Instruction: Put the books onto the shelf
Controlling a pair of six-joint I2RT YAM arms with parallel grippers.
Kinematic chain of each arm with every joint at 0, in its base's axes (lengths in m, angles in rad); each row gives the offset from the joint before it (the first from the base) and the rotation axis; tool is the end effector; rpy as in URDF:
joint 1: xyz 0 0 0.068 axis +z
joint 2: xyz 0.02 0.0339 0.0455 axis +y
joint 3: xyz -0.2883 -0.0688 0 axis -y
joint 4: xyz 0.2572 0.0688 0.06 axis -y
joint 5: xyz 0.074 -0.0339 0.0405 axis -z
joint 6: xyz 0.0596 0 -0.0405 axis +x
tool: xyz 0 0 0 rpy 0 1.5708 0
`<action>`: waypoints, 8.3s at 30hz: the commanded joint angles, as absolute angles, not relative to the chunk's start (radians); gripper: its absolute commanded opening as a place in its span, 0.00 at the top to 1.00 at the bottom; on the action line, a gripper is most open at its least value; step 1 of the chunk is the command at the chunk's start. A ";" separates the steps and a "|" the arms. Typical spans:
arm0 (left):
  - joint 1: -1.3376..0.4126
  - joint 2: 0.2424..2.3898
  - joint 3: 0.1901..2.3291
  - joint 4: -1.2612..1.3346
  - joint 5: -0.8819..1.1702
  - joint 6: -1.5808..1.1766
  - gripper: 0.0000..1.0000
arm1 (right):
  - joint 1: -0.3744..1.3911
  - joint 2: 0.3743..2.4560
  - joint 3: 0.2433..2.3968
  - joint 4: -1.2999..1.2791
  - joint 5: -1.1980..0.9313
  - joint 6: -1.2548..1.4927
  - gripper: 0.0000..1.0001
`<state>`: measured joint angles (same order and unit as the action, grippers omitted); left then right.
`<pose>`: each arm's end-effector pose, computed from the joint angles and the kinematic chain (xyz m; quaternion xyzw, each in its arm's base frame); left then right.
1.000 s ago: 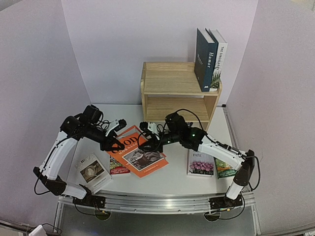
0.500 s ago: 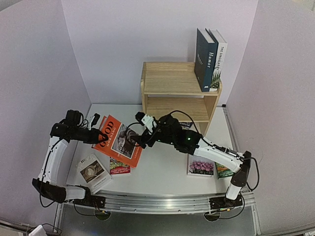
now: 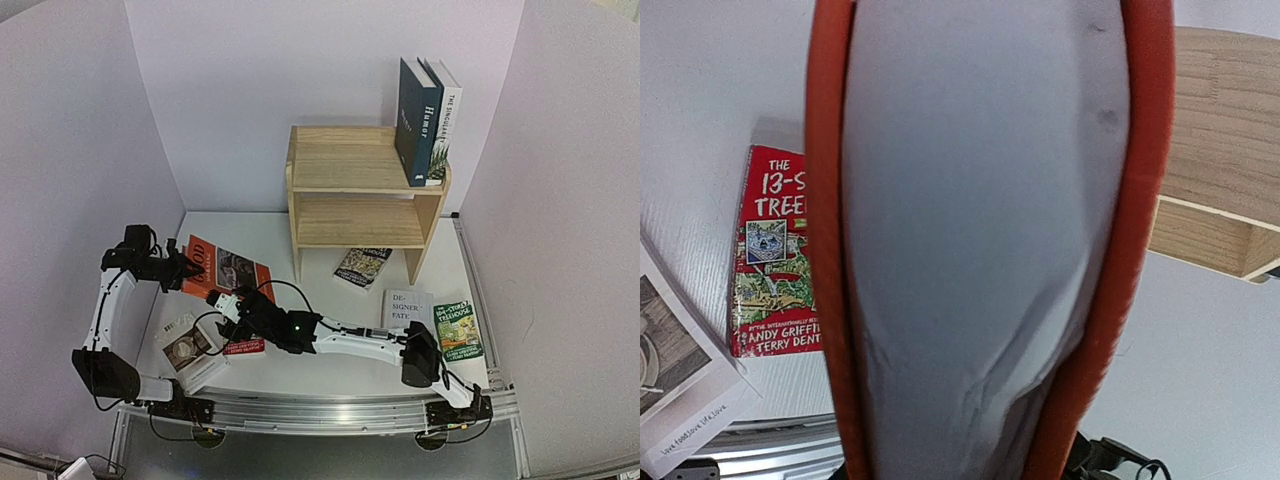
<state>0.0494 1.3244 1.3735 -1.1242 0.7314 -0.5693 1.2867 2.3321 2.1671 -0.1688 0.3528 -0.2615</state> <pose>0.2616 -0.0269 0.3615 -0.1921 0.8891 -0.3939 0.1323 0.1894 0.5752 0.2966 -0.4880 0.6447 0.1554 0.5676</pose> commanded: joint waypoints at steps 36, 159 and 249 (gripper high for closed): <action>0.053 1.217 1.801 -0.893 0.229 -0.178 0.00 | 1.164 1.991 2.109 0.045 0.312 -0.012 0.81; 0.053 1.110 1.479 -0.786 0.419 -0.234 0.00 | 0.735 1.579 1.673 0.314 0.599 -0.249 0.65; 0.052 1.100 1.408 -0.787 0.459 -0.169 0.00 | 0.701 1.627 1.714 0.537 0.767 -0.307 0.60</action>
<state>0.0513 1.1248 1.4422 -0.8097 0.4253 -0.2233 0.6880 1.7001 1.7260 0.5007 0.7740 -0.3350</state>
